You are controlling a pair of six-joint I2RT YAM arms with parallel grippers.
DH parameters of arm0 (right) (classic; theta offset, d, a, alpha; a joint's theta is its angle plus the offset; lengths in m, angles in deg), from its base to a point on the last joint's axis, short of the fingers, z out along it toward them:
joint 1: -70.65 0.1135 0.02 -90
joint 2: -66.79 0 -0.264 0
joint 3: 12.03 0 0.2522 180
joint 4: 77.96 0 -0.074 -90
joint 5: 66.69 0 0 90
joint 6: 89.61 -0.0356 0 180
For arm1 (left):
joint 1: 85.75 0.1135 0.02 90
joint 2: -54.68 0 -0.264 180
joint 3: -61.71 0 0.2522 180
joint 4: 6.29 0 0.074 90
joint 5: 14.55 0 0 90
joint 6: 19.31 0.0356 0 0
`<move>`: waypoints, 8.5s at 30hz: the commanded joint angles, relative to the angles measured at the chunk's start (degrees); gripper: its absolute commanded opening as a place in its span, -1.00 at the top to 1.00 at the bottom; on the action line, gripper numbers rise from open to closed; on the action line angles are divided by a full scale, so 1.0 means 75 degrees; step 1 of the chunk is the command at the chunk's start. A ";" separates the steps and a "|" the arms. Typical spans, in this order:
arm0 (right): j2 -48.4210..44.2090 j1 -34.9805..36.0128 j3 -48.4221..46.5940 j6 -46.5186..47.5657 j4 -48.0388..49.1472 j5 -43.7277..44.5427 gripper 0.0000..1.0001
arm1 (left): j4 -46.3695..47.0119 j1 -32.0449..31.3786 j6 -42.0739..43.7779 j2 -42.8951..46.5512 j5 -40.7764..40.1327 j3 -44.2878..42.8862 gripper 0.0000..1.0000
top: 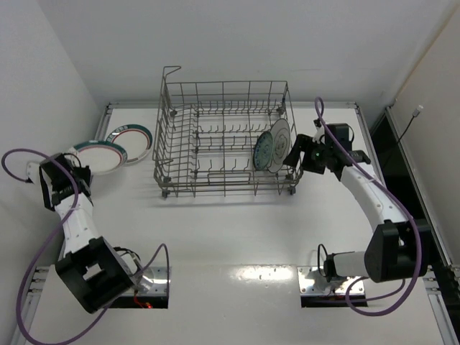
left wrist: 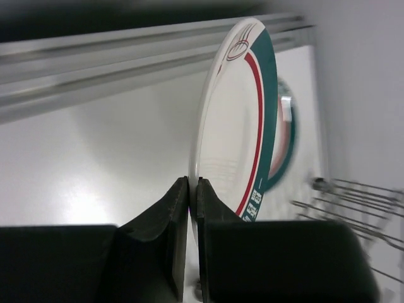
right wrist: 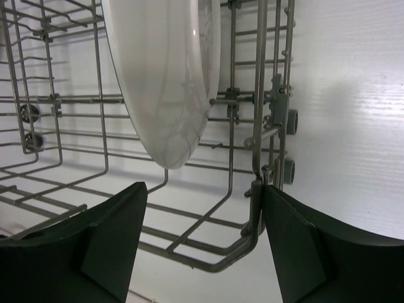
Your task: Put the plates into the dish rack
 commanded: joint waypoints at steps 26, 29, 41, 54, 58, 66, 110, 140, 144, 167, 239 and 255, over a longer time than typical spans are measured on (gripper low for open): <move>-0.1779 0.0403 -0.0198 -0.3702 0.4914 -0.3858 -0.52 | 0.3584 -0.4438 -0.0967 -0.0351 0.4237 -0.3893 1.00; -0.1392 0.0403 -0.0009 -0.4572 0.6297 -0.4105 -0.57 | 0.3585 -0.4956 -0.0885 -0.0351 0.4049 -0.3893 1.00; -0.1098 0.0544 0.0178 -0.4938 0.7250 -0.3965 -0.60 | 0.3362 -0.7781 -0.0393 -0.1311 0.3216 -0.4244 1.00; -0.1344 0.0321 -0.0626 -0.3406 0.4061 -0.2074 1.00 | 0.2265 -0.7456 0.0343 -0.1629 0.3555 -0.4642 -0.06; -0.0971 0.0637 -0.2081 -0.1556 0.1489 0.0237 1.00 | 0.0030 -0.6507 0.1468 -0.1629 0.3346 -0.4969 -0.88; 0.0950 0.1902 -0.4519 -0.0251 -0.0905 0.4188 1.00 | -0.2052 -0.4610 0.3333 -0.1173 -0.0132 -0.4646 -0.98; 0.3075 0.3134 -0.5412 0.0301 -0.3038 0.2903 0.01 | 0.0584 -0.3107 0.3217 -0.2449 0.0003 -0.1456 -0.98; 0.0402 0.2970 -0.3561 -0.0426 -0.2758 0.0512 -0.13 | 0.1065 -0.2474 -0.0686 -0.5765 0.0802 -0.3236 -0.85; 0.0331 0.2806 -0.3396 -0.0496 -0.2653 0.0371 -0.13 | 0.1065 -0.2474 -0.0756 -0.6175 0.0802 -0.3307 -0.85; 0.0191 0.2372 -0.3677 -0.0636 -0.2934 0.0230 -0.13 | 0.1546 -0.2403 -0.0604 -0.6413 0.1294 -0.4325 1.00; 0.0975 0.1211 -0.4762 -0.1729 -0.0334 -0.0490 1.00 | -0.1310 -0.7442 0.0918 0.0304 0.0410 -0.3752 -0.97; 0.4057 0.3556 -0.7475 -0.0625 -0.4059 0.5854 1.00 | -0.3633 -0.7302 0.1833 0.0645 -0.1811 -0.4162 -1.00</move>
